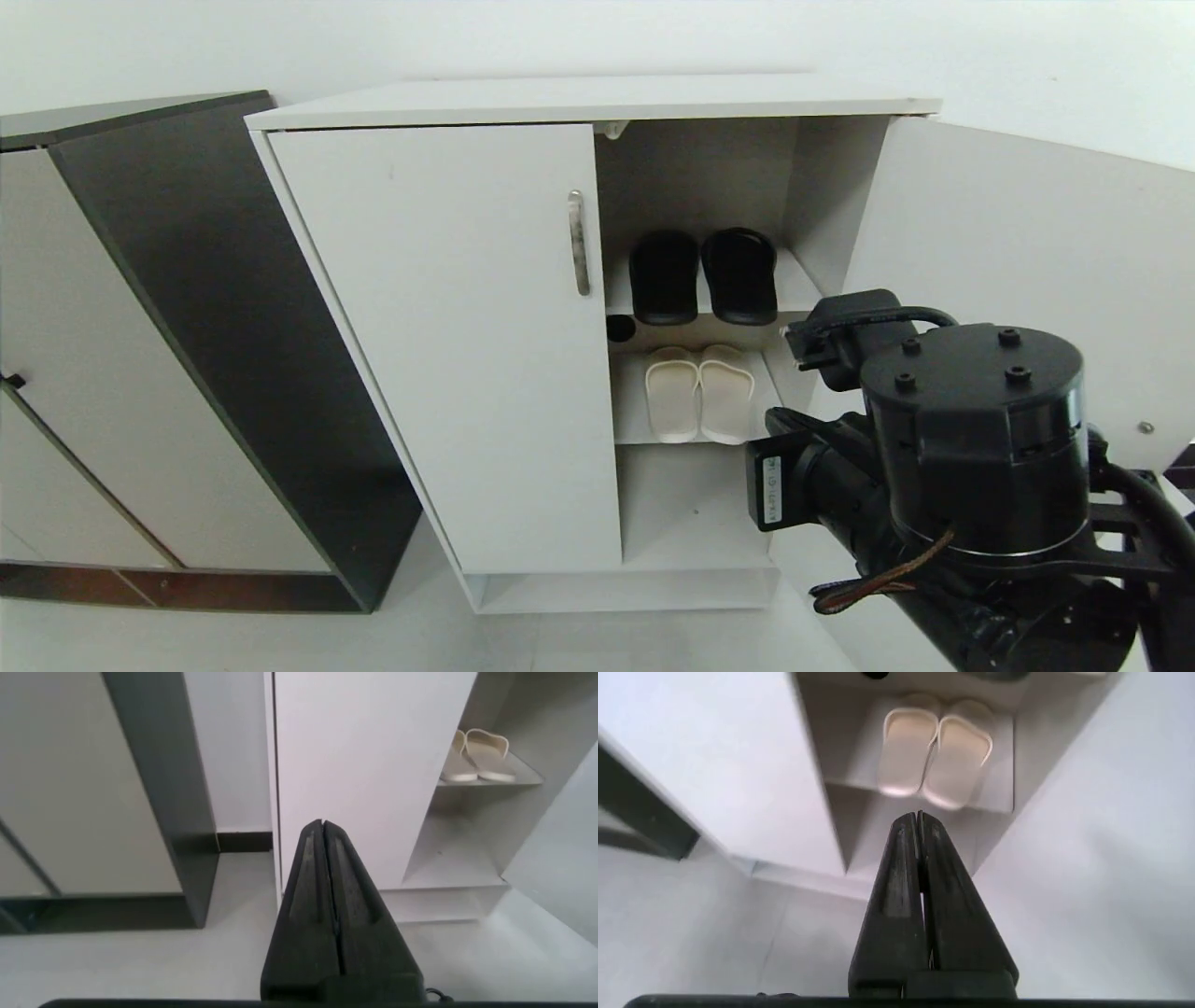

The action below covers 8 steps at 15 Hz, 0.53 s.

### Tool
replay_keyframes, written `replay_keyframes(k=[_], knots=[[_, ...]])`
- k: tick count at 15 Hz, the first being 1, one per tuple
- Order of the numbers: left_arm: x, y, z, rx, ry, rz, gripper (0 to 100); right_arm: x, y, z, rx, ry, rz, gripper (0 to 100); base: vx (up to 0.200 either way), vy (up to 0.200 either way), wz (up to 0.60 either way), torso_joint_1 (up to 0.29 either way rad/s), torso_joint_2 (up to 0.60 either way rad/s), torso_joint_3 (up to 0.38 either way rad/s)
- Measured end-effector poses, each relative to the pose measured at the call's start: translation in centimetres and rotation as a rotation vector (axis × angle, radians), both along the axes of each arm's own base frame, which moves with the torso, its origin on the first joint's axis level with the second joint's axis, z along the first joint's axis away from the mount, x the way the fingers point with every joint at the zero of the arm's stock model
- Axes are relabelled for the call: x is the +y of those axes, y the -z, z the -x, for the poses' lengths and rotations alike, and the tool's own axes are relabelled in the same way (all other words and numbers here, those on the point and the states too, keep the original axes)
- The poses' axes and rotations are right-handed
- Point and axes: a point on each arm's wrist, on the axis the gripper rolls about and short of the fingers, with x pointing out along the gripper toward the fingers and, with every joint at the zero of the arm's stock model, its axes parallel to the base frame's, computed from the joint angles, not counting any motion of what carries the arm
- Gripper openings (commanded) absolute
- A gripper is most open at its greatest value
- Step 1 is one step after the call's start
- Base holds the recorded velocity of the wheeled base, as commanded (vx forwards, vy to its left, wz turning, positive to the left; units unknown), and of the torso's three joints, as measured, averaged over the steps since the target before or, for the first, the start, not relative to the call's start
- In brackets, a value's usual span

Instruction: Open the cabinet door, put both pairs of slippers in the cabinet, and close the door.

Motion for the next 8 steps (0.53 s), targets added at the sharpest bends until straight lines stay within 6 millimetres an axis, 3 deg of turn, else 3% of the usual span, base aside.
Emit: replay_keyframes(k=[7, 8], knots=[[0.0, 0.0, 0.0, 0.0, 0.0, 0.0, 0, -0.61, 0.55, -0.43, 0.011, 0.019, 0.02, 0, -0.2, 0.0, 0.0, 0.002, 0.0, 0.002], [0.0, 0.0, 0.0, 0.0, 0.0, 0.0, 0, -0.6, 0.54, -0.43, 0.012, 0.015, 0.018, 0, 0.0, 0.0, 0.0, 0.0, 0.0, 0.0]])
